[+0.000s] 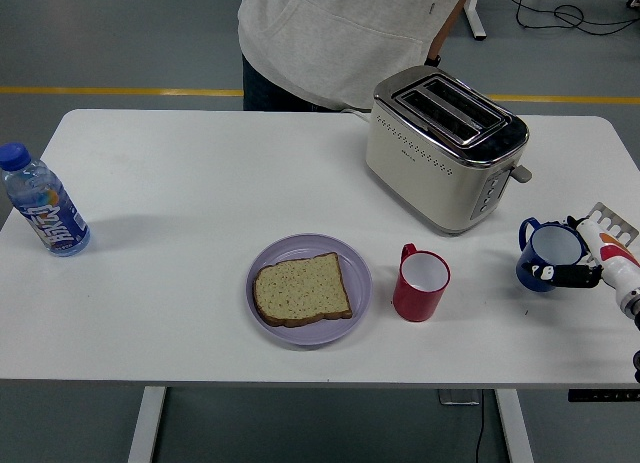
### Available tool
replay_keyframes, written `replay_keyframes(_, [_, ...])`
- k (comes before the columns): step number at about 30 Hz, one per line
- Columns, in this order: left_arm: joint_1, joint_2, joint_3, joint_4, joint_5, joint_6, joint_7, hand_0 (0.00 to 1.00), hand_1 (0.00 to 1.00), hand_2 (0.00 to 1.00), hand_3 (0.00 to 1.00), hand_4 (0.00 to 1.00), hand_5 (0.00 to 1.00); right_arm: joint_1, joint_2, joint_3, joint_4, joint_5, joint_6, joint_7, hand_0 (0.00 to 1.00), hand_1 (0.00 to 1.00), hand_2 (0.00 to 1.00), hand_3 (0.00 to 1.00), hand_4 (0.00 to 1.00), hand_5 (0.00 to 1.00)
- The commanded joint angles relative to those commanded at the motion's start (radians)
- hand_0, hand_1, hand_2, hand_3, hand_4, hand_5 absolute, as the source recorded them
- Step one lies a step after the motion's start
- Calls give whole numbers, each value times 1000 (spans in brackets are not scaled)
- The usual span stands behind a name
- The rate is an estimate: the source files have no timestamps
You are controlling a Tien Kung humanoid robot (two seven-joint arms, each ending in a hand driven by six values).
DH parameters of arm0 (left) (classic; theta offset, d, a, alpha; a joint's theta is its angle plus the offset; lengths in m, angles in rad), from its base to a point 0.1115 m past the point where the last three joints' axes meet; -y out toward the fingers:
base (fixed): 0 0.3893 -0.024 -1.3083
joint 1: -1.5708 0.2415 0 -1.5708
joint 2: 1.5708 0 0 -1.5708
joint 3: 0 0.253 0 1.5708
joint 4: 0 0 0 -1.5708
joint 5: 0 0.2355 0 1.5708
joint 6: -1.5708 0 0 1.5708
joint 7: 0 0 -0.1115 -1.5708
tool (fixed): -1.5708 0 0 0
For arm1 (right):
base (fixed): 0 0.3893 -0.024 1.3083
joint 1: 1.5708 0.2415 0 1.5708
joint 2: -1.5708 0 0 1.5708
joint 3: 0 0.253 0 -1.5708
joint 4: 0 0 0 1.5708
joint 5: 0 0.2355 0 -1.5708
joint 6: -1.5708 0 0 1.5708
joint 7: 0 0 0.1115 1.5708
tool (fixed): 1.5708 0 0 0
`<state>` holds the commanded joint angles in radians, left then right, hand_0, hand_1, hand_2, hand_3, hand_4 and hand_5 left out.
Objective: Pick up the cup,pour liquid into bread,place the cup on the desk
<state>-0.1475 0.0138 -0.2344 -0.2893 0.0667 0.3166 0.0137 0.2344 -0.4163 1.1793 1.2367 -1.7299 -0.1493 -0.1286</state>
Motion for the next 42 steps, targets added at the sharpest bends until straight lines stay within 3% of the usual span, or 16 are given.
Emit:
replay_keyframes(7, [3,-5,-10,0,17,0,7,699,714,718,573,249,998,3,-26,-3,6,-2,1,-3,445,435,554,566,677,73])
replay_keyframes(22, [8,-10,-26,0,46,-2,19,697,711,714,568,248,998,-3,-19,-49,60,-9,18,-15,451,439,556,568,677,74])
replay_keyframes(42, [10,-10,-30,0,57,-4,21,695,708,709,568,250,998,-47,-46,-84,115,-10,39,-24,456,444,562,569,677,74])
